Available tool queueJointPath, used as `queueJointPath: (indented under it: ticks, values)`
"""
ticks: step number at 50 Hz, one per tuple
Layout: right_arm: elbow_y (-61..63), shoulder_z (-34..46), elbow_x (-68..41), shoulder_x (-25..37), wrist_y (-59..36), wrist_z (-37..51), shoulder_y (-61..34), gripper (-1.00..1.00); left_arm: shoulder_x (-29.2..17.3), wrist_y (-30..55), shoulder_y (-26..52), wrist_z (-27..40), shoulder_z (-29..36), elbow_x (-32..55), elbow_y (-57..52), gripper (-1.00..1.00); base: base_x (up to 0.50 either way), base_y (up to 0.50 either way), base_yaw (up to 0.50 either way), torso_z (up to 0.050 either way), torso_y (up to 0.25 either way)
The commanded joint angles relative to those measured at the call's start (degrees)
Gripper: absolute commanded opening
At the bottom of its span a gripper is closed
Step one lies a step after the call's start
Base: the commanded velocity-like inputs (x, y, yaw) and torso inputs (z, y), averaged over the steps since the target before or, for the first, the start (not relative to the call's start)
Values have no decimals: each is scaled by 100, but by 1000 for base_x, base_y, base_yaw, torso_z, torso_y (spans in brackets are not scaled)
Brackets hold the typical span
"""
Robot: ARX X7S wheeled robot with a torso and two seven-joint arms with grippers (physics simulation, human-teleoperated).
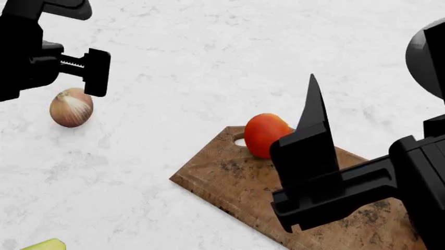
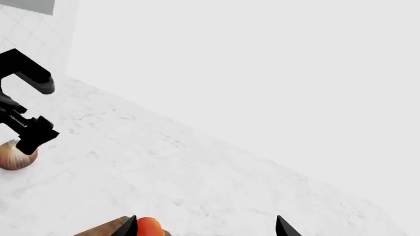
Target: Place the avocado, onion, tomato and bell pepper on the cutting board.
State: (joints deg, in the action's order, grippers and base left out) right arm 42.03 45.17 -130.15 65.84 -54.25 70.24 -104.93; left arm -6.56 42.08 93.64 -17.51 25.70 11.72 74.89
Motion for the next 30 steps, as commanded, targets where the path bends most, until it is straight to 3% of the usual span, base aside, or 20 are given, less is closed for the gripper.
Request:
queueJointPath:
  ticks: [1, 30]
  values:
    - [-9, 4, -59, -7, -23, 44, -55, 100, 76, -622, -441, 43, -1010, -1017, 9, 100, 0, 0, 0, 0, 0]
    - [181, -52, -92, 167, 115, 67, 75, 100, 68, 54, -814, 600, -1544, -1137, 9, 100, 0, 0, 0, 0, 0]
